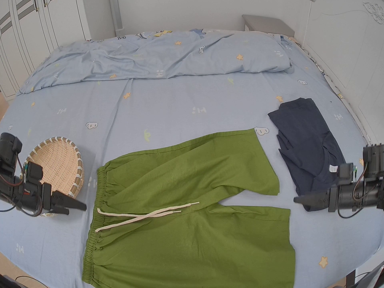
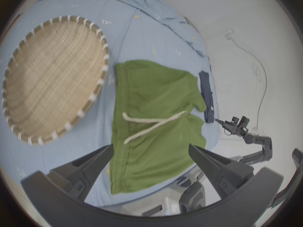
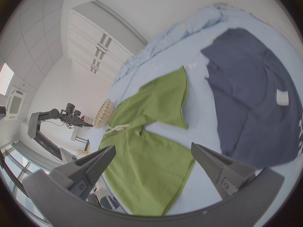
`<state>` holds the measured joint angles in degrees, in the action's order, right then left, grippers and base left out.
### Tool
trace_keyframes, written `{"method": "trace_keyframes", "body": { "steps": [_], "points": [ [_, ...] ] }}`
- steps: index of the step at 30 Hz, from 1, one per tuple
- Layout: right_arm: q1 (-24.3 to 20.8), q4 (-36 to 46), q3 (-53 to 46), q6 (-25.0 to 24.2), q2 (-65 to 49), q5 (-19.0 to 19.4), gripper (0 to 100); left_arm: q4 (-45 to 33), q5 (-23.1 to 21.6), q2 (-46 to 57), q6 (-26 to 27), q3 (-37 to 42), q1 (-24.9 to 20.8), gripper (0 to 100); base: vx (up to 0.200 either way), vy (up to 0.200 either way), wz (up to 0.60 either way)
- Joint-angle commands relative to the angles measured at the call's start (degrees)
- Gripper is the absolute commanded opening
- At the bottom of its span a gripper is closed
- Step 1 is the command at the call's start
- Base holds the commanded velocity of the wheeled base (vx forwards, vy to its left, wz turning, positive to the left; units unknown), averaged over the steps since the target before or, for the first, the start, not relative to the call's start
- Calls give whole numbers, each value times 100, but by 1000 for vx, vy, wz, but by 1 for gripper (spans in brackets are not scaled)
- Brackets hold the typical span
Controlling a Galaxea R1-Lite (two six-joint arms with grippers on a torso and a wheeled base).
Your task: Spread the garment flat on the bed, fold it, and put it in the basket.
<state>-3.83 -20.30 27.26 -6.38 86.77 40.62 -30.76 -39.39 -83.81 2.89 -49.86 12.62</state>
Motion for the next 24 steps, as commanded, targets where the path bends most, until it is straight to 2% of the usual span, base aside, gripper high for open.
{"method": "trace_keyframes", "body": {
  "steps": [1, 3, 4, 8, 9, 10, 14, 16, 17, 21, 24],
  "points": [
    [58, 254, 1238, -48, 323, -19, 100, 1230, -60, -698, -966, -384, -567, 100, 0, 0, 0],
    [22, 298, 1537, -92, 428, -89, 100, 1749, -51, -839, -1300, -402, -594, 100, 0, 0, 0],
    [-39, 351, 1915, -171, 586, -239, 100, 2399, -25, -979, -1827, -454, -734, 100, 0, 0, 0],
    [-171, 544, 2803, -250, 920, -494, 100, 3401, 1, -1076, -2838, -375, -972, 100, 0, 0, 0],
    [-171, 544, 2803, -250, 920, -494, 100, 3401, 1, -1076, -2838, -375, -972, 100, 0, 0, 0],
    [-189, 703, 3339, -294, 1166, -511, 100, 3700, 19, -1208, -2987, -279, -1077, 100, 0, 0, 0],
    [-259, 870, 4033, -443, 1606, -502, 100, 3902, 116, -1261, -3005, -191, -1086, 100, 0, 0, 0],
    [-364, 914, 4525, -567, 1922, -485, 100, 4025, 511, -1630, -2987, -173, -1165, 100, 0, 0, 0],
    [-364, 914, 4525, -567, 1922, -485, 100, 4025, 511, -1630, -2987, -173, -1165, 100, 0, 0, 0],
    [-373, 905, 4490, -523, 2063, -494, 100, 4376, 1355, -2227, -2978, -138, -1411, 100, 0, 0, 0],
    [-320, 896, 4490, -549, 2063, -450, 100, 4561, 1522, -2377, -2987, -129, -1376, 100, 0, 0, 0]
  ]
}}
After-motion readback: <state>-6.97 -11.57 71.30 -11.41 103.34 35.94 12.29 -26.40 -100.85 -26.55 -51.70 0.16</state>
